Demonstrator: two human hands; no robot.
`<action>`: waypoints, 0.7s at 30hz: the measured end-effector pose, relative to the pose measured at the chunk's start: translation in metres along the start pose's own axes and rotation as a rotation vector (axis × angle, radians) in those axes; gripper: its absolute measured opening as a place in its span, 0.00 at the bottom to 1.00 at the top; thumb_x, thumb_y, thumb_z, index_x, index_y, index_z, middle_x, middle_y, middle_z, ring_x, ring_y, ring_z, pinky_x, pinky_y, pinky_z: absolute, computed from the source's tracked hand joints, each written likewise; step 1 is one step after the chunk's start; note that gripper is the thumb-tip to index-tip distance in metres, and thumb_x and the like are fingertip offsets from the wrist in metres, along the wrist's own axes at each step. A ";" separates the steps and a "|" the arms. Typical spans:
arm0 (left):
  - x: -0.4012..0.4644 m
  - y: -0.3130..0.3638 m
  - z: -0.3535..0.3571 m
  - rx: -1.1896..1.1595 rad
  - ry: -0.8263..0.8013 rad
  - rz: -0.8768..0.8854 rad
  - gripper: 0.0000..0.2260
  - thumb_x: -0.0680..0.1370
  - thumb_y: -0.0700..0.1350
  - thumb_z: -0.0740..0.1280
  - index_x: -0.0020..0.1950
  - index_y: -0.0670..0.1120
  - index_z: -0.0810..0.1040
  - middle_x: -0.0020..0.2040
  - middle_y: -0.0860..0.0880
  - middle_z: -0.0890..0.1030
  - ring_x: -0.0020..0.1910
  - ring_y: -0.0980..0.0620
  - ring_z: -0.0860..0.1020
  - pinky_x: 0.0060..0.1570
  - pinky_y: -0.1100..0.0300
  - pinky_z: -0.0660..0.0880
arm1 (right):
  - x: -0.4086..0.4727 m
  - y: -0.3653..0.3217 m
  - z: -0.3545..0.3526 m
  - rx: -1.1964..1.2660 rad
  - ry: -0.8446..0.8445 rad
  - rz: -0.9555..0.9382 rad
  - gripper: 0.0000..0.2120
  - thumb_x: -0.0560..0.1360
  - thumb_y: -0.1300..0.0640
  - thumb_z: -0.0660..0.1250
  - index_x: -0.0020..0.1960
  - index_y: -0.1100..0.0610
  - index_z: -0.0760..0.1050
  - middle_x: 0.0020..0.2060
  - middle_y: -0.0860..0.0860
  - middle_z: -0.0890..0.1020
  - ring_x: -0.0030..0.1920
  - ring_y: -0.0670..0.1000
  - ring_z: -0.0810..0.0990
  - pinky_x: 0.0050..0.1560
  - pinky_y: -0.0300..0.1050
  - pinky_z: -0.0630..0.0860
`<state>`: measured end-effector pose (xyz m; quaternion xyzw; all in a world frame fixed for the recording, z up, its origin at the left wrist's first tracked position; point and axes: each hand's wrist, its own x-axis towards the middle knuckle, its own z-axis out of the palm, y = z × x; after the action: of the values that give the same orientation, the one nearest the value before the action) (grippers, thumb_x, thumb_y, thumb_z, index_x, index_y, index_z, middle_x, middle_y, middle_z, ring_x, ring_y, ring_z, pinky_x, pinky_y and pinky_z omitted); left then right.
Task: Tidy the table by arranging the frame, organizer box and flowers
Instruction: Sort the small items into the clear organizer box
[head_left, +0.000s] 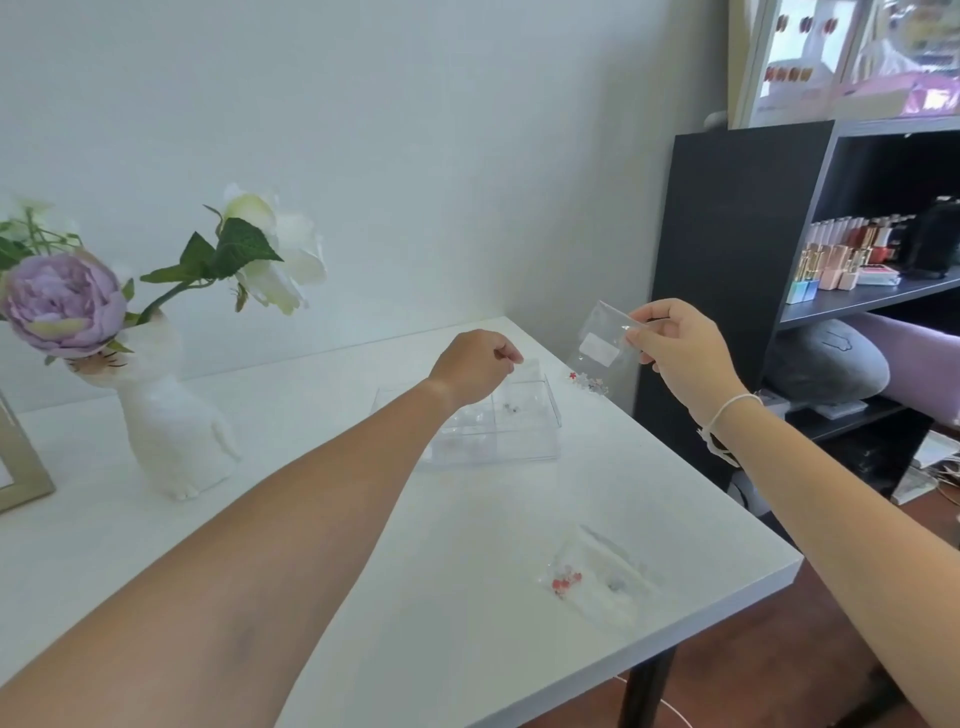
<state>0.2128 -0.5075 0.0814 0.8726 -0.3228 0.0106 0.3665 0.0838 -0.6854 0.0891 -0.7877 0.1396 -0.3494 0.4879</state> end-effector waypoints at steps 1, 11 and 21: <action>0.001 -0.002 0.002 0.015 -0.012 -0.005 0.09 0.75 0.37 0.62 0.48 0.45 0.81 0.50 0.47 0.81 0.49 0.51 0.77 0.49 0.61 0.71 | 0.001 0.001 0.002 -0.002 -0.004 -0.002 0.06 0.74 0.58 0.65 0.43 0.47 0.72 0.37 0.44 0.79 0.37 0.45 0.76 0.38 0.37 0.71; -0.006 -0.025 -0.002 0.139 -0.010 0.043 0.13 0.78 0.43 0.61 0.60 0.48 0.78 0.62 0.49 0.77 0.58 0.52 0.74 0.56 0.63 0.67 | 0.004 0.001 0.028 -0.005 -0.069 0.008 0.04 0.73 0.59 0.64 0.45 0.51 0.74 0.38 0.47 0.80 0.37 0.46 0.74 0.38 0.37 0.70; -0.060 -0.071 -0.045 0.024 0.280 0.111 0.10 0.76 0.43 0.64 0.55 0.53 0.79 0.54 0.56 0.77 0.46 0.56 0.71 0.44 0.79 0.65 | 0.012 -0.001 0.067 -0.079 -0.167 -0.026 0.05 0.73 0.61 0.63 0.46 0.52 0.74 0.40 0.51 0.79 0.31 0.45 0.69 0.29 0.37 0.64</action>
<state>0.2160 -0.4079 0.0542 0.8477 -0.3162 0.1562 0.3963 0.1388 -0.6470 0.0761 -0.8343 0.1019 -0.2831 0.4620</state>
